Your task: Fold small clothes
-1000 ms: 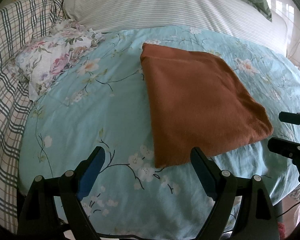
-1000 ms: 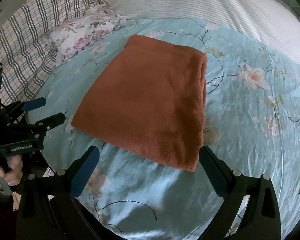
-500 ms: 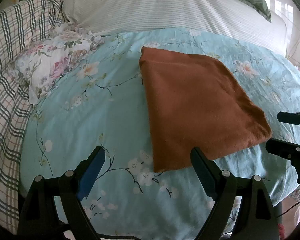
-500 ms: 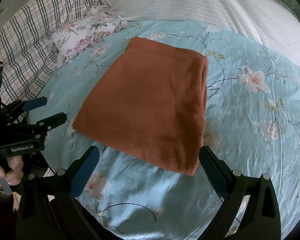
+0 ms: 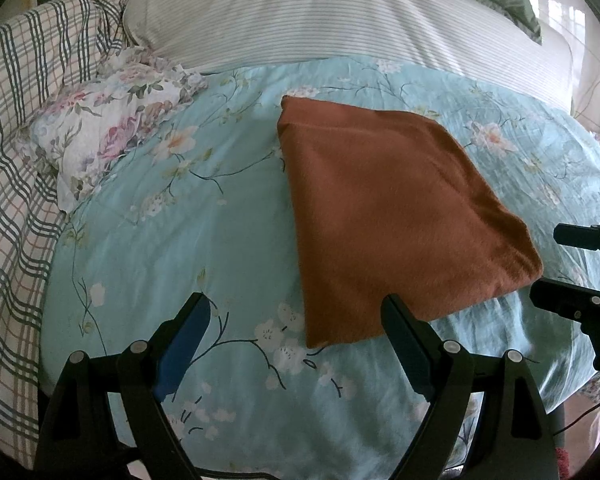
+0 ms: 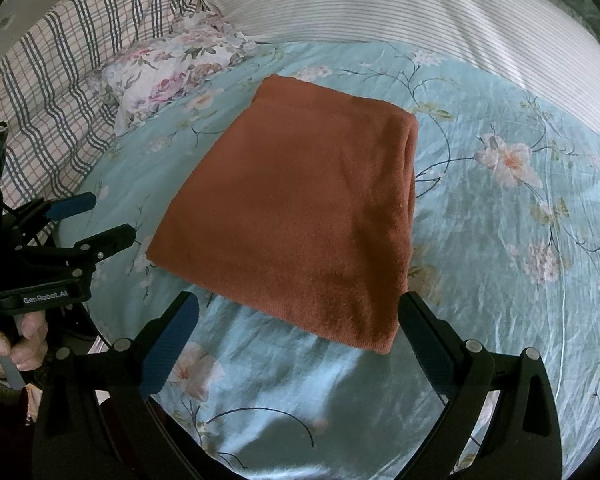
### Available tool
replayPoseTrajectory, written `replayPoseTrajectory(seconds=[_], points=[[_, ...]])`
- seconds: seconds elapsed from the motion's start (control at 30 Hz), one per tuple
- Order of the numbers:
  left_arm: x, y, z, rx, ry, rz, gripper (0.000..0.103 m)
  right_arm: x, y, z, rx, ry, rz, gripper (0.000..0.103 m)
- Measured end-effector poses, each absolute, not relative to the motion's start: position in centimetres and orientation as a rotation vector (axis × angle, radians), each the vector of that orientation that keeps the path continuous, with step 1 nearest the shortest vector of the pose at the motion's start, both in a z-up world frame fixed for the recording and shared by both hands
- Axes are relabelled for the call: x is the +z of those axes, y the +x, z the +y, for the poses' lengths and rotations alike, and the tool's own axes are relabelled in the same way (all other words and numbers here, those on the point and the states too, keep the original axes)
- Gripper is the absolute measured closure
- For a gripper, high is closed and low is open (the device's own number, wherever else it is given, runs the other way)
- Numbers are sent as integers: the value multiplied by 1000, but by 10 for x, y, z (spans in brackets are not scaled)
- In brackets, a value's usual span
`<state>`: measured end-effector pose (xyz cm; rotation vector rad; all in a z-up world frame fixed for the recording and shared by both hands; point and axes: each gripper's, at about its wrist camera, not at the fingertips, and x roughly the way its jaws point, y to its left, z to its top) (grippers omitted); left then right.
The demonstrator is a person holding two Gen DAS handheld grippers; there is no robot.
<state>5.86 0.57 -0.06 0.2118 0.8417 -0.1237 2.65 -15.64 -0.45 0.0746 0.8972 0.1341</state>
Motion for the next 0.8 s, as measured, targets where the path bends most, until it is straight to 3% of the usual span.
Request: replayPoseTrajectory(seconds=[0.8], points=[[4,59,3,-131,218,835,15,-3,27,-155,135,73,895,3]])
